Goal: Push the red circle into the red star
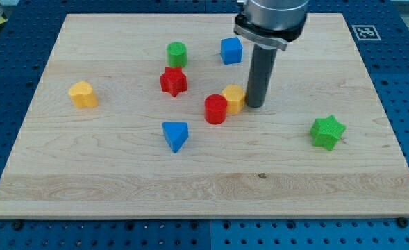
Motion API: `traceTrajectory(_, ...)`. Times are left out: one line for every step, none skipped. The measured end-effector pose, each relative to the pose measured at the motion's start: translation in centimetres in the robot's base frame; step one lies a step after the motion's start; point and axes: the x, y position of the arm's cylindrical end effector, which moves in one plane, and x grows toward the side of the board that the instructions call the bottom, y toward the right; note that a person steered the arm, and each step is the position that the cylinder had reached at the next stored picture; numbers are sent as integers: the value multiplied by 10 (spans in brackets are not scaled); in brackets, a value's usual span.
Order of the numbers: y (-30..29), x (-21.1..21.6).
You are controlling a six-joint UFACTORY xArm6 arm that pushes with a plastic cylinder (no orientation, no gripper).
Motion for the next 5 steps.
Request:
traceTrajectory(6,23)
traceTrajectory(1,52)
traceTrajectory(-34,53)
traceTrajectory(-40,53)
traceTrajectory(-47,48)
